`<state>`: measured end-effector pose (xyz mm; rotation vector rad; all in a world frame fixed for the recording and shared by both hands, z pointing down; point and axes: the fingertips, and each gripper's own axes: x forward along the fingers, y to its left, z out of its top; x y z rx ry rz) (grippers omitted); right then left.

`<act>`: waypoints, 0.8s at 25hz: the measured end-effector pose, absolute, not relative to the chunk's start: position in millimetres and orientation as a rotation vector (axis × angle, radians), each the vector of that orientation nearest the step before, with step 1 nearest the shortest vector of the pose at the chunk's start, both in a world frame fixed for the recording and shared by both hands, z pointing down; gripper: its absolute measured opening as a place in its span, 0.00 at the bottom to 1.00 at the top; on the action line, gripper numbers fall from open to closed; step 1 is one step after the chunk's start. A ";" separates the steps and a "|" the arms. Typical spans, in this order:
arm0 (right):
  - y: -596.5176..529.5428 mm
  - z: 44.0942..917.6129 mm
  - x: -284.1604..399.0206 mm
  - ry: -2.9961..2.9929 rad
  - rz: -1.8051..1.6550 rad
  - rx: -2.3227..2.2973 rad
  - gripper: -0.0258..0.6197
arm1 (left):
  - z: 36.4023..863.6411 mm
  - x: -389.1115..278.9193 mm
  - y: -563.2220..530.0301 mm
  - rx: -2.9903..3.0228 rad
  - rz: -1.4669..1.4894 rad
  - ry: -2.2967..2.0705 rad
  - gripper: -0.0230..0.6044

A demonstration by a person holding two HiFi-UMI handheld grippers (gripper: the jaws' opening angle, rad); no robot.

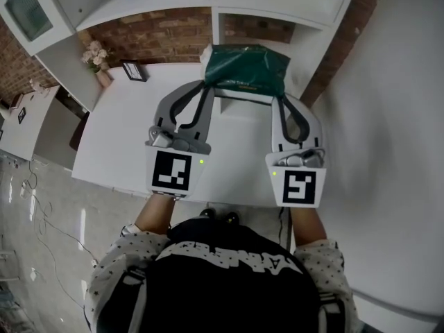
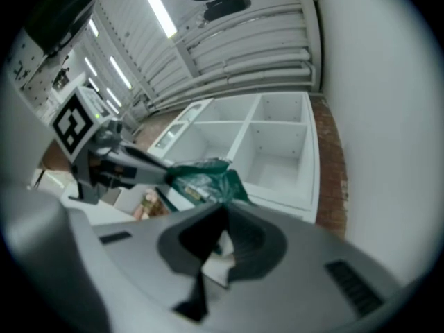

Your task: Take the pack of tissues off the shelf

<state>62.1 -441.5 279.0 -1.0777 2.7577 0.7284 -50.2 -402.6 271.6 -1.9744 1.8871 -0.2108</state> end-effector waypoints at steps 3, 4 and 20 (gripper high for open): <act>-439.1 284.0 61.4 2.776 0.679 -1.090 0.10 | 273.5 -50.7 -400.8 -1.987 -0.214 1.880 0.12; -437.4 287.0 60.4 2.779 0.669 -1.092 0.10 | 276.5 -51.8 -399.5 -2.000 -0.211 1.879 0.12; -419.0 334.9 40.6 2.869 0.571 -1.143 0.10 | 318.3 -73.1 -385.7 -2.094 -0.248 1.906 0.12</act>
